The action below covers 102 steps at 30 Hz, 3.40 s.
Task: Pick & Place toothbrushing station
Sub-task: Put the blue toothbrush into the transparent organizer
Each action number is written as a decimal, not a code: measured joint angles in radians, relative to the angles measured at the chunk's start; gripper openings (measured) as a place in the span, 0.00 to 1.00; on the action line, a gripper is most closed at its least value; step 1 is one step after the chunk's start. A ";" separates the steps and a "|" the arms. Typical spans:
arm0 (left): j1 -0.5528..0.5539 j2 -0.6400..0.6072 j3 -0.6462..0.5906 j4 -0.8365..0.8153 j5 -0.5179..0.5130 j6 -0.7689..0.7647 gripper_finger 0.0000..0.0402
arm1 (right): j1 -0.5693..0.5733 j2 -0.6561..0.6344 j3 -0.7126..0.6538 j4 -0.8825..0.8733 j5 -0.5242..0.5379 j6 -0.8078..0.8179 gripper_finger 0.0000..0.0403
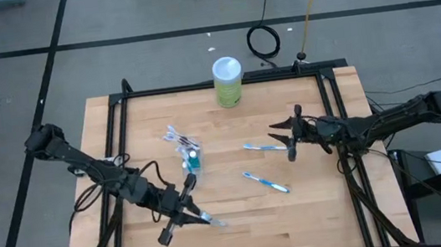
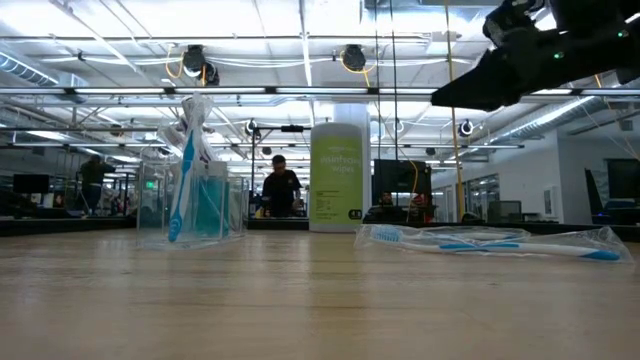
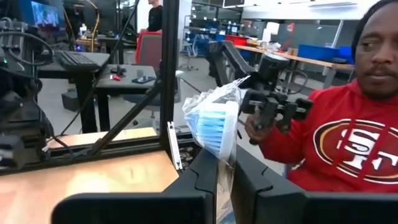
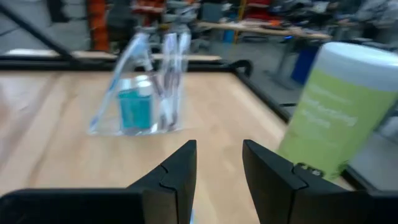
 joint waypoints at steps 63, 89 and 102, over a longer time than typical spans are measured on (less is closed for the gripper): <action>-0.068 -0.558 -0.587 -0.191 -0.863 -0.465 0.03 | -0.060 -0.519 -0.082 -0.303 -0.254 0.022 0.25; -0.013 -0.489 -0.657 -0.199 -0.860 -0.670 0.04 | -0.060 -0.518 -0.082 -0.300 -0.254 0.023 0.24; -0.013 -0.331 -0.657 -0.143 -0.869 -0.798 0.05 | -0.060 -0.518 -0.082 -0.300 -0.254 0.023 0.24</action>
